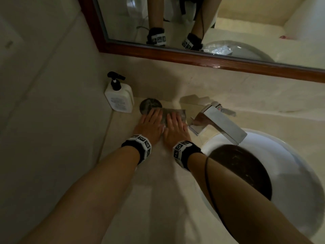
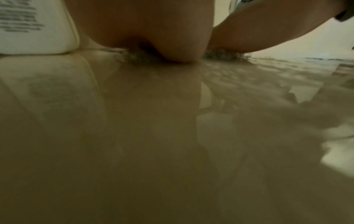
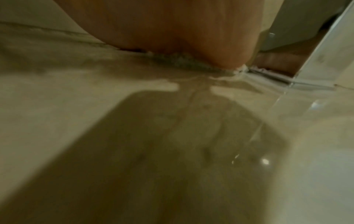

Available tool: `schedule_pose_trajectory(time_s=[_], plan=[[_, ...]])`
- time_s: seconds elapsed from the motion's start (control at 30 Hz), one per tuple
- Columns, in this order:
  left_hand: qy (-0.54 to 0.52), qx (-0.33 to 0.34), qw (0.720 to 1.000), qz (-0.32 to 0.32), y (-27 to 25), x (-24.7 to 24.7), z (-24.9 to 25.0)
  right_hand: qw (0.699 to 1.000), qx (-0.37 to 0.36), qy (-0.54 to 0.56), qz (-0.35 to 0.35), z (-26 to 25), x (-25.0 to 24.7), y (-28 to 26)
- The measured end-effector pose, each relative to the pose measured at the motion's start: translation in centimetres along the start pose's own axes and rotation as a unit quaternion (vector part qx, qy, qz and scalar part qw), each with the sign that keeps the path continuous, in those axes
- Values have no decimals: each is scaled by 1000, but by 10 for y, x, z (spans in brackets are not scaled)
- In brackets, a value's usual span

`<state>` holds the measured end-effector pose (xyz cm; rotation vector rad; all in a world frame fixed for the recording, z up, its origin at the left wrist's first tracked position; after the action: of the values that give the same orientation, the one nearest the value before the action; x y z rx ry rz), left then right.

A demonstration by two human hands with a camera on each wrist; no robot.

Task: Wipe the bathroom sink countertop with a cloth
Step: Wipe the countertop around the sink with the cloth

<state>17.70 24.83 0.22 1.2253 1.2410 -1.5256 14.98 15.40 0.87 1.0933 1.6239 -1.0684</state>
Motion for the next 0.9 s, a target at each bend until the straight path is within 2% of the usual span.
schedule_pose_trajectory(time_s=[0.13,0.2,0.33,0.43,0.53,0.7,0.9], plan=[[4,14,1000,-3,20,-9,-1,999,44,8,3,3,-5,16],[0,19,1000,-9,26,-12,-2,998,55,22,26,3,-6,23],[7,19,999,-30,29,-10,-5,998,42,16,36,6,-7,26],[15,23,999,-24,25,-8,-4,1000,17,1,-4,7,-4,19],[9,26,999,-22,15,-7,-1,1000,5,-11,-27,9,-1,7],[14,31,999,-6,-21,-4,13,1000,-16,4,-16,11,5,-26],[27,62,997,-46,-62,6,49,997,-24,39,-60,20,14,-83]])
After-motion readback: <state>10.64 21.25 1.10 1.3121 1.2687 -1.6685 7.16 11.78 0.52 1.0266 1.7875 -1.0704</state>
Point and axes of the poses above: each hand's wrist, its own y-axis towards the middle knuckle, its own x-axis out of the palm, z = x × y, the point moved 7 cm from there along y, towards the middle knuckle, and after that the axes turned 9 degrees about -x, right-handed, at the moved point
